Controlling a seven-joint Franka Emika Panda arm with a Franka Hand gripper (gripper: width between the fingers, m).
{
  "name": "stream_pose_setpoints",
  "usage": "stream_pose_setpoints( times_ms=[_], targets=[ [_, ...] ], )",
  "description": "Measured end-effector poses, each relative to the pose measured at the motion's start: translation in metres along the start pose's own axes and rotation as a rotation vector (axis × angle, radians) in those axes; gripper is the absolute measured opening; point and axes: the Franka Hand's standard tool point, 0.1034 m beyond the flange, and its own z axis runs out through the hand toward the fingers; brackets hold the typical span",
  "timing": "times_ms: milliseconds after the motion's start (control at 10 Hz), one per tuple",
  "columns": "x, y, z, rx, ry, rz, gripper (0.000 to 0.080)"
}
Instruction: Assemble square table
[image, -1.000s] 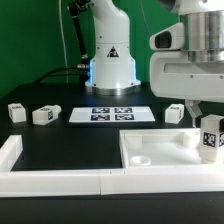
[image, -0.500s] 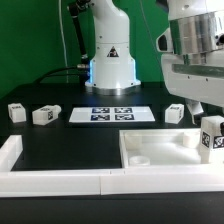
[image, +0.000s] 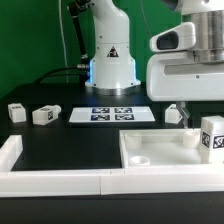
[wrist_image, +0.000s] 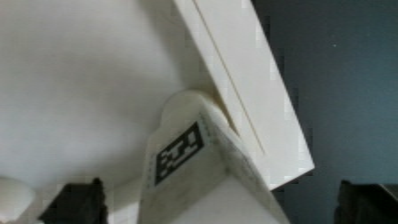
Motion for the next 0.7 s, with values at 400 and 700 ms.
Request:
stream_pose_setpoints(
  times_ms=[400,700],
  targets=[
    [0.0077,-0.0004,-0.0011,-0.050,-0.018,-0.564,0.0648],
    [0.0071,0.0000,-0.0001,-0.050,-0.018,-0.491,0.0520]
  ],
)
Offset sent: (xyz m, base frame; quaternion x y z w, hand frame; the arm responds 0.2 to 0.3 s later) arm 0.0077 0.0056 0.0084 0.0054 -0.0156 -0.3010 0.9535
